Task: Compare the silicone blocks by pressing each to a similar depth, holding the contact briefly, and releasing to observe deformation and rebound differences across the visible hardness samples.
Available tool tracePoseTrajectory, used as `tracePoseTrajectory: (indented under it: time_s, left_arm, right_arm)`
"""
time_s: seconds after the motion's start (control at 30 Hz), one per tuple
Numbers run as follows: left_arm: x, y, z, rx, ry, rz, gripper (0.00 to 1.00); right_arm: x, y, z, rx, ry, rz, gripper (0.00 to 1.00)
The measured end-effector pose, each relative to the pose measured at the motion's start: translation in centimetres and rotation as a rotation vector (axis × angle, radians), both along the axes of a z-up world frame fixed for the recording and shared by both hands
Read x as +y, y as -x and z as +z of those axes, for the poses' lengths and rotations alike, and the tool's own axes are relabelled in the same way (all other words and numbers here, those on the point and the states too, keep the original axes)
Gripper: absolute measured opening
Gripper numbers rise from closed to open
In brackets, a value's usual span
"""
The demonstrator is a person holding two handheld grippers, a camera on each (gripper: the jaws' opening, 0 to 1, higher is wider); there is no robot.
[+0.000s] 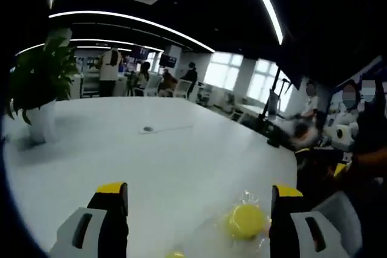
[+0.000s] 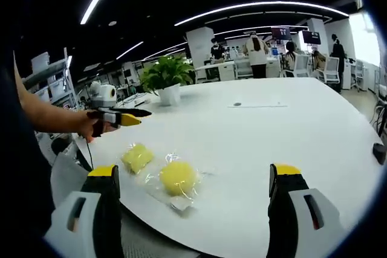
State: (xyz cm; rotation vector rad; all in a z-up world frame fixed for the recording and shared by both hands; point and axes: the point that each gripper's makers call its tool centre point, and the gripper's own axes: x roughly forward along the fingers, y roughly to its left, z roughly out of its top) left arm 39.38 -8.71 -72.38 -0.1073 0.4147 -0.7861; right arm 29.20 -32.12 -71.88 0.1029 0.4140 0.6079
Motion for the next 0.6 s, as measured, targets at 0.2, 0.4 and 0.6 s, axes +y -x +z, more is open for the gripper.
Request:
tracePoseTrajectory:
  time_s: [0.2, 0.4, 0.6]
  left_arm:
    - [4.9, 3.5, 0.7, 0.003, -0.017, 0.003, 1.0]
    - [9.6, 6.8, 0.2, 0.023, -0.004, 0.097, 1.0]
    - [12.6, 10.1, 0.0, 0.018, -0.028, 0.156, 1.0]
  right_arm:
    - [-0.3, -0.4, -1.0, 0.018, 0.003, -0.012, 0.96]
    - [-0.7, -0.4, -1.5, 0.026, -0.022, -0.051, 0.96]
    - [-0.2, 0.6, -2.3, 0.041, 0.008, -0.028, 0.96]
